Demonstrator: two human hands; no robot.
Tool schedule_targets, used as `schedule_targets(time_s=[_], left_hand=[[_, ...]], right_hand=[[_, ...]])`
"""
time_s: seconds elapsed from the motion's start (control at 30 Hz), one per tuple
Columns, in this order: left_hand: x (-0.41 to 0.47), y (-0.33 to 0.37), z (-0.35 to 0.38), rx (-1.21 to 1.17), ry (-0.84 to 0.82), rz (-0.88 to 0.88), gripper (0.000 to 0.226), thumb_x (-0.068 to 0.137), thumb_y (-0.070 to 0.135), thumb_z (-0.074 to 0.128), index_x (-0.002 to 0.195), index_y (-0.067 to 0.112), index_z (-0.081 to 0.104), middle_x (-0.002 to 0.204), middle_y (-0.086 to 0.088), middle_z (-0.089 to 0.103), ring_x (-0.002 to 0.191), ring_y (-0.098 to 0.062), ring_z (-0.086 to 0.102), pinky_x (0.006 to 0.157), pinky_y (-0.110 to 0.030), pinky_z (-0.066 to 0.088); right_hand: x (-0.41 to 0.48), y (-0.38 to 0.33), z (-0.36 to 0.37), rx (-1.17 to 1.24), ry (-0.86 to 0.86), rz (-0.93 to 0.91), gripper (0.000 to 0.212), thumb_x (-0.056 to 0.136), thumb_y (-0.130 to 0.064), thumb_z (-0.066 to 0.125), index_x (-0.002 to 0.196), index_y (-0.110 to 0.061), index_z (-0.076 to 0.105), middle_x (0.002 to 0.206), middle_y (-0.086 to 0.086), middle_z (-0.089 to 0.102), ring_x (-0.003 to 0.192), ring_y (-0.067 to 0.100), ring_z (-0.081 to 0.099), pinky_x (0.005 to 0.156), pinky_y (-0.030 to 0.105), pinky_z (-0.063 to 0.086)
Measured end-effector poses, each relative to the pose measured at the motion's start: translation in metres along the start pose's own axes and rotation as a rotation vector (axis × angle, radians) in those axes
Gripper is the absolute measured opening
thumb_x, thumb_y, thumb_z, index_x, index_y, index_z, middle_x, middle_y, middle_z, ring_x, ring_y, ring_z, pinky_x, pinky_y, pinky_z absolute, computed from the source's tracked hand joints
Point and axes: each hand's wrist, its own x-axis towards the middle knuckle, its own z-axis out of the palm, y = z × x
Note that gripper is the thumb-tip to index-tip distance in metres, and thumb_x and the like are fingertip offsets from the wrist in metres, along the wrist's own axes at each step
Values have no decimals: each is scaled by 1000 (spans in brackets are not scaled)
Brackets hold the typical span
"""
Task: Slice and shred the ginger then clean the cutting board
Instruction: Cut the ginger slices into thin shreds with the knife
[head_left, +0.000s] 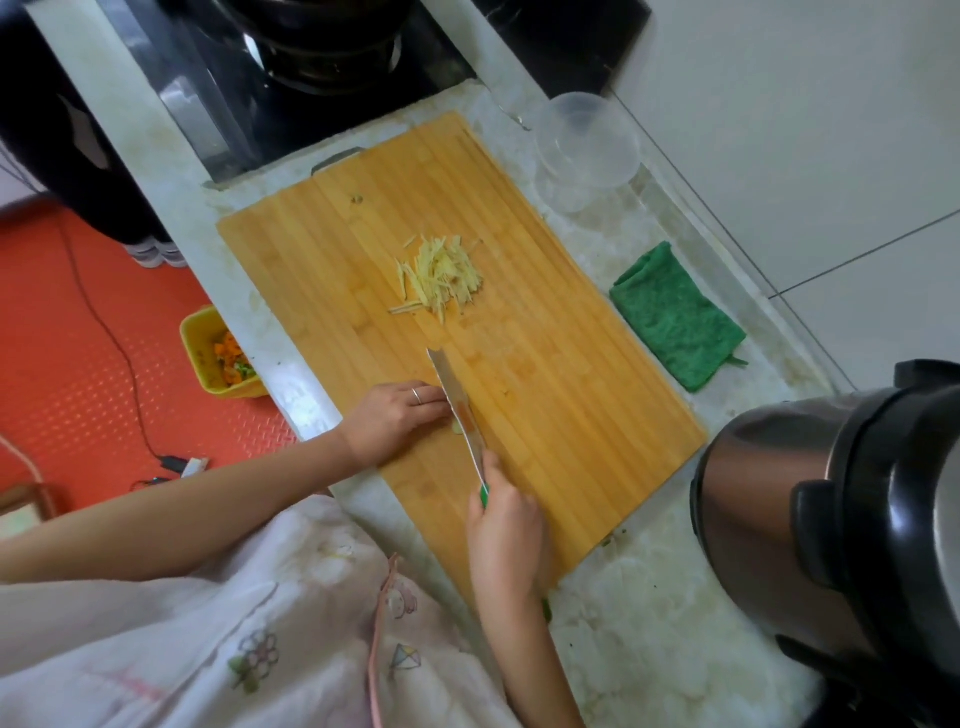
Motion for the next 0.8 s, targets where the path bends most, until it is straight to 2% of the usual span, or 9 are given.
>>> schedule_targets(time_s=[0.1, 0.23, 0.37, 0.5, 0.67, 0.8], left_hand=[[0, -1, -1, 4, 12, 1, 22, 104, 25, 31, 106, 20, 53, 101, -7, 72, 82, -24, 68, 60, -25, 52], [0, -1, 0, -8, 16, -3, 24, 104, 25, 31, 106, 20, 54, 102, -7, 72, 83, -24, 67, 60, -25, 53], [0, 0, 0, -22, 35, -18, 39, 106, 25, 29, 102, 13, 66, 104, -8, 71, 80, -26, 70, 57, -30, 56], [2, 3, -2, -13, 46, 1, 28, 106, 25, 28, 107, 19, 55, 102, -7, 72, 79, -24, 70, 60, -28, 56], [1, 1, -1, -22, 68, 12, 34, 105, 24, 31, 101, 13, 62, 101, -9, 72, 77, -26, 70, 58, -29, 56], [2, 3, -3, -16, 59, 21, 26, 105, 25, 29, 107, 19, 54, 103, -7, 71, 80, -23, 69, 61, -25, 52]], right_hand=[[-12, 5, 0, -16, -3, -12, 50, 100, -29, 42, 147, -36, 27, 110, 3, 66, 102, 19, 61, 73, 29, 42], [-11, 6, -1, 1, -9, 5, 50, 100, -28, 43, 147, -36, 28, 109, 3, 66, 100, 19, 62, 68, 29, 40], [2, -3, 3, -2, 19, -10, 49, 99, -25, 43, 146, -34, 32, 106, 5, 68, 96, 23, 64, 65, 30, 39], [-1, 2, 4, 6, 31, -38, 50, 99, -25, 44, 146, -34, 31, 102, 6, 69, 95, 22, 63, 64, 29, 37], [-6, 9, 4, 32, 30, -28, 49, 98, -24, 45, 145, -33, 34, 108, 4, 68, 99, 19, 63, 66, 26, 39], [5, 5, 3, 62, 31, -35, 48, 98, -21, 46, 144, -31, 39, 111, 6, 68, 100, 23, 62, 64, 26, 33]])
